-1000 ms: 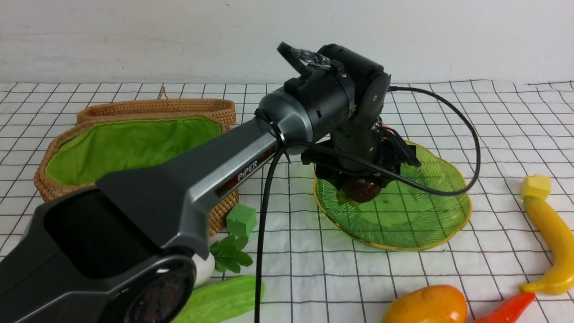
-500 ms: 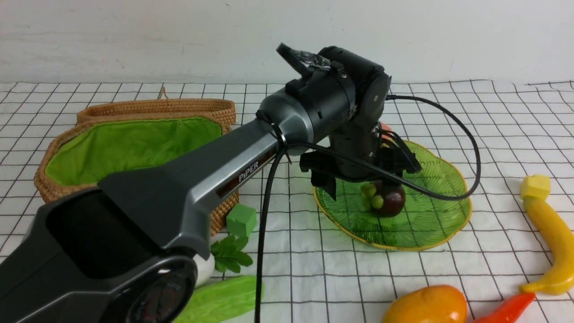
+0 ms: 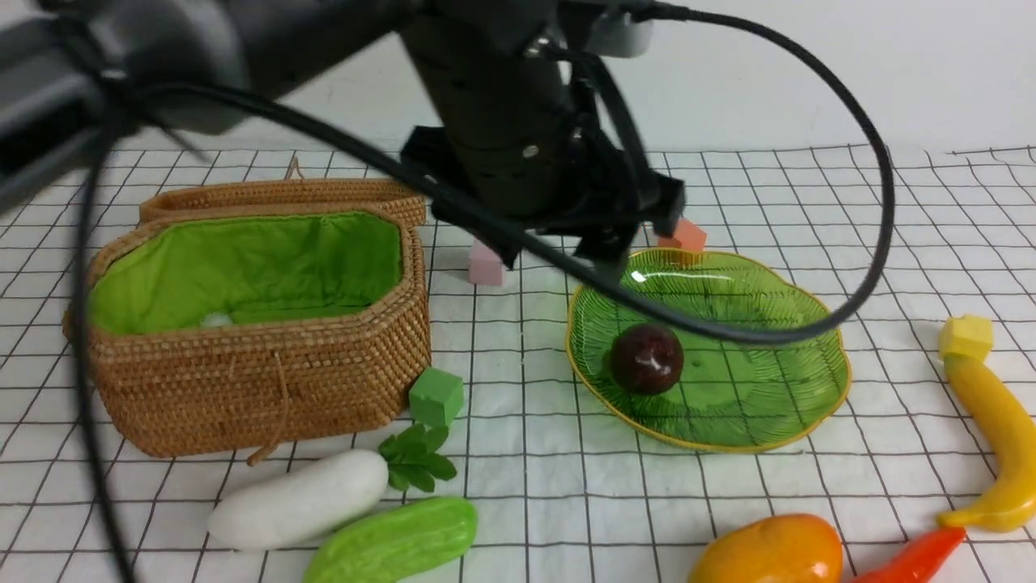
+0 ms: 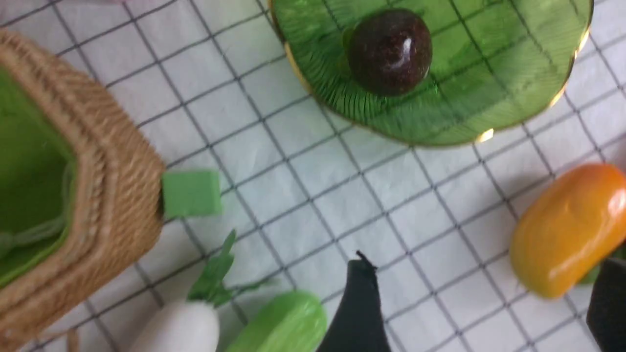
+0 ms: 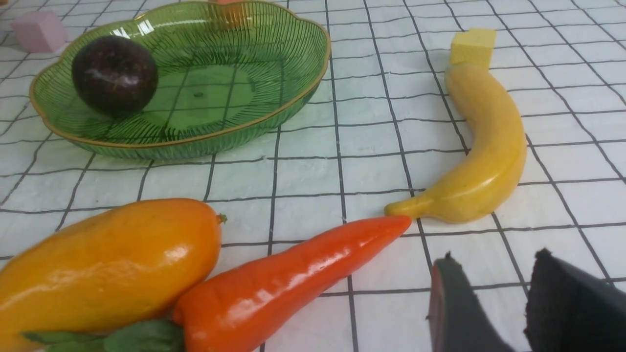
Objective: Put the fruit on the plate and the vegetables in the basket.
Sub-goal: Take a chayote with your left arm and place it on the basket on the left.
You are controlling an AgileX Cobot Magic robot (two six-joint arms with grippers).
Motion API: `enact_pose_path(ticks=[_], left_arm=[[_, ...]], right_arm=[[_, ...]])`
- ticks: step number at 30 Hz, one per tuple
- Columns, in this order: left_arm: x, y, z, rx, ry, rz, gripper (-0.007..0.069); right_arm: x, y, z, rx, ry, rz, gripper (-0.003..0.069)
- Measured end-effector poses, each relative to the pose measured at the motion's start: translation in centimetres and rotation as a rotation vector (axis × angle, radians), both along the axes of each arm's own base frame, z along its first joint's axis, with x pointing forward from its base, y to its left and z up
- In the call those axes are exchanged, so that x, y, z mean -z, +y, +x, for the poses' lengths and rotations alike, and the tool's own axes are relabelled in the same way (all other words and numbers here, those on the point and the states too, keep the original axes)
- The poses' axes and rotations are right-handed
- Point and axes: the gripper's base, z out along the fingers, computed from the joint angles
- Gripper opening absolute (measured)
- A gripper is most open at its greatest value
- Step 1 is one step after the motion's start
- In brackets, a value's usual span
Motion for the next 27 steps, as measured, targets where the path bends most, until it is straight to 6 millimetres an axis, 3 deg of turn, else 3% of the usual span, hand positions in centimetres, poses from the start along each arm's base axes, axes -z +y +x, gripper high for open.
enact_pose_path(ticks=[4, 7, 10, 16, 24, 27], left_arm=[[1.4, 3.7, -4.1, 0.044, 0.048, 0.076, 0.0559], [5.0, 5.8, -6.3, 0.058, 0.113, 0.141, 0.0560], [8.7, 6.9, -7.1, 0.098, 0.073, 0.182, 0.0560], [13.9, 6.9, -6.3, 0.225, -0.005, 0.288, 0.0550], [17.3, 5.3, -4.6, 0.292, 0.011, 0.327, 0.0549], [17.4, 5.1, -4.3, 0.300, 0.047, 0.365, 0.0549]], right_arm=[[0.0, 0.0, 0.0, 0.000, 0.000, 0.000, 0.0245], [0.0, 0.0, 0.0, 0.000, 0.000, 0.000, 0.0245], [0.0, 0.0, 0.0, 0.000, 0.000, 0.000, 0.0245], [0.0, 0.0, 0.0, 0.000, 0.000, 0.000, 0.0245], [0.0, 0.0, 0.0, 0.000, 0.000, -0.001, 0.0245], [0.0, 0.0, 0.0, 0.000, 0.000, -0.001, 0.0245]])
